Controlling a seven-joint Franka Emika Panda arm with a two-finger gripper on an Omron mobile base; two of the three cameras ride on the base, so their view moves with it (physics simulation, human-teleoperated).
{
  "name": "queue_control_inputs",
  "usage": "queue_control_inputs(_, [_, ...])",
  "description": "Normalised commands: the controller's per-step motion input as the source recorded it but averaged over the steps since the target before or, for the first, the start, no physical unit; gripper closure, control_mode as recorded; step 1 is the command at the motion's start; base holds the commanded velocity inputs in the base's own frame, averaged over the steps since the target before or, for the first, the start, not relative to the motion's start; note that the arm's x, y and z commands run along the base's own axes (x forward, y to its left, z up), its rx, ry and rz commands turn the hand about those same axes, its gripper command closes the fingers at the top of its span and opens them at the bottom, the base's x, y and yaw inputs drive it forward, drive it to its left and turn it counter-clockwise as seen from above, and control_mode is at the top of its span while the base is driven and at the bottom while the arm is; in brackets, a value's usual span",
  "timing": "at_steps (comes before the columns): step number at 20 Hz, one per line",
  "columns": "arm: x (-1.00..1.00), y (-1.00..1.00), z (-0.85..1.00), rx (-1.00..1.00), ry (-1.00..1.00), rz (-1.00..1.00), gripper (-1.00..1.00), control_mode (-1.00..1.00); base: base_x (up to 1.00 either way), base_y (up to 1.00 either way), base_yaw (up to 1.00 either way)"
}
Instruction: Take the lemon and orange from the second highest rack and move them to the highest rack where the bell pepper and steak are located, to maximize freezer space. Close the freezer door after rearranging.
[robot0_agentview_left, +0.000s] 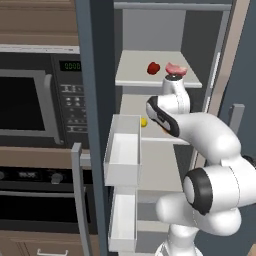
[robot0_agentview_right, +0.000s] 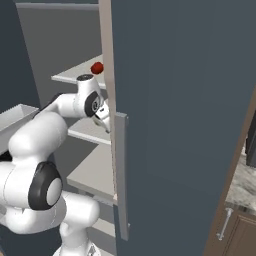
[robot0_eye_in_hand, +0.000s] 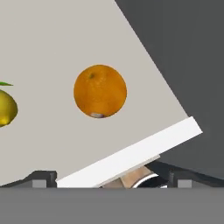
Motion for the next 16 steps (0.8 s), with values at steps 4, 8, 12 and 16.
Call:
queue_control_inputs(4, [0.29, -0.06, -0.23, -0.04, -0.14, 0.00, -1.00, -1.00, 0.00, 0.00, 0.00])
queue_control_inputs(8, [0.24, -0.08, -0.21, -0.09, -0.10, 0.00, -1.00, -1.00, 0.00, 0.00, 0.00])
queue_control_inputs(12, [0.16, -0.14, -0.10, -0.04, -0.06, 0.00, -1.00, -1.00, 0.00, 0.00, 0.00])
queue_control_inputs(16, [0.15, -0.17, -0.03, 0.00, 0.00, 0.00, -1.00, -1.00, 0.00, 0.00, 0.00])
